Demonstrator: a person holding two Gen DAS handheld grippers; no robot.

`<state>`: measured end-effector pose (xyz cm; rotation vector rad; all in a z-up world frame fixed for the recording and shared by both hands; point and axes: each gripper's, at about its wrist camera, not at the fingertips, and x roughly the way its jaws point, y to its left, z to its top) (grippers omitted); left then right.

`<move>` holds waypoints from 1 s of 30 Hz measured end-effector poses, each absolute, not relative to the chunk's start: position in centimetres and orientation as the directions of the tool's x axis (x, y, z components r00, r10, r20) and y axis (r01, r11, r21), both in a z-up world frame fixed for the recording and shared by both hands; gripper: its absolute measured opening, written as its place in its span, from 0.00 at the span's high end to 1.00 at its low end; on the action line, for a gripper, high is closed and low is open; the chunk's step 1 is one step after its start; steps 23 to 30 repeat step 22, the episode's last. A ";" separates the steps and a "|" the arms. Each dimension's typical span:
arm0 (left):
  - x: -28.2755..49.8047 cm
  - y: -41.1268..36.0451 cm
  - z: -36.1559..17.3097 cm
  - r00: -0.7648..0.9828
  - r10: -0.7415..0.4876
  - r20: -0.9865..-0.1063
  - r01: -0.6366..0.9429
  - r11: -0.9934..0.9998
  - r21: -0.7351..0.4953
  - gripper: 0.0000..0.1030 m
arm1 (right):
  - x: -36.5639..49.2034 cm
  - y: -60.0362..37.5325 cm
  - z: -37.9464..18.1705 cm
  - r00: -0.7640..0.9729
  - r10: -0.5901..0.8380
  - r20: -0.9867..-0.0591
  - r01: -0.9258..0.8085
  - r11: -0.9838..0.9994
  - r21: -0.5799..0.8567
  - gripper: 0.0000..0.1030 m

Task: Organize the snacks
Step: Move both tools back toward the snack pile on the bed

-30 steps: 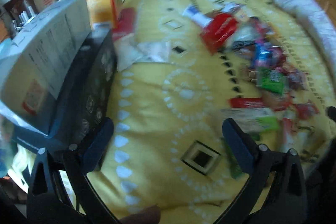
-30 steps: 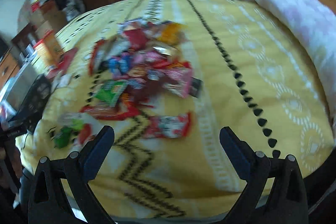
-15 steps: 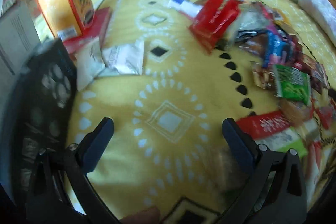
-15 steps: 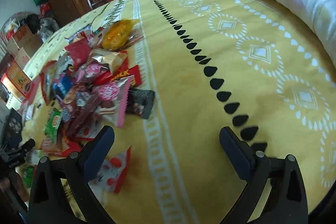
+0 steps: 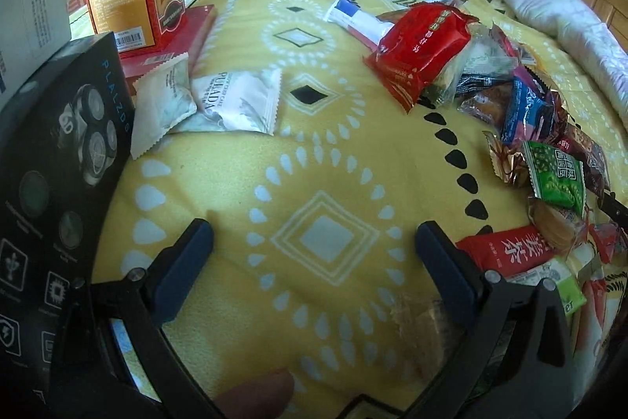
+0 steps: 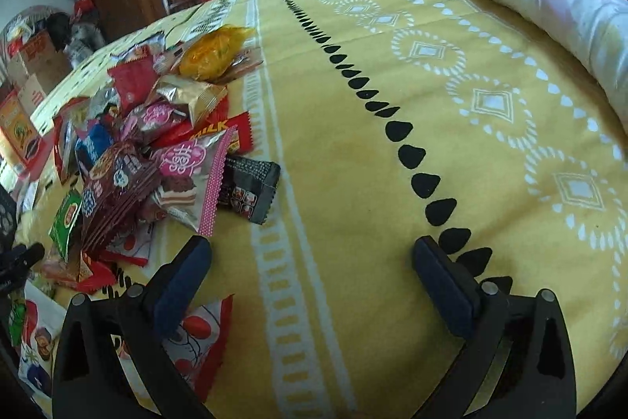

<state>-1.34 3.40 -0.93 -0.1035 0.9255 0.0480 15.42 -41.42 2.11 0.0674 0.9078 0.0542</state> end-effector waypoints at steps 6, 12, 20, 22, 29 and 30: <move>-1.2 3.5 -1.1 0.602 -0.002 -0.799 -0.086 0.994 -0.068 0.00 | 15.5 -41.3 1.9 0.631 0.074 -0.772 -0.001 0.995 0.095 0.00; -1.3 3.5 -1.1 0.602 -0.002 -0.798 -0.086 0.994 -0.067 0.00 | 15.5 -41.3 1.7 0.638 0.074 -0.766 0.003 0.995 0.100 0.00; -1.3 3.4 -1.1 0.605 -0.003 -0.796 -0.085 0.994 -0.068 0.00 | 15.6 -41.3 1.7 0.637 0.074 -0.767 0.004 0.995 0.100 0.00; -1.3 3.4 -1.1 0.608 0.000 -0.794 -0.085 0.994 -0.066 0.00 | 15.6 -41.3 1.6 0.636 0.076 -0.768 0.004 0.995 0.101 0.00; -1.3 3.4 -1.1 0.608 0.000 -0.794 -0.085 0.994 -0.066 0.00 | 15.6 -41.3 1.6 0.636 0.076 -0.768 0.004 0.995 0.101 0.00; -1.3 3.4 -1.1 0.608 0.000 -0.794 -0.085 0.994 -0.066 0.00 | 15.6 -41.3 1.6 0.636 0.076 -0.768 0.004 0.995 0.101 0.00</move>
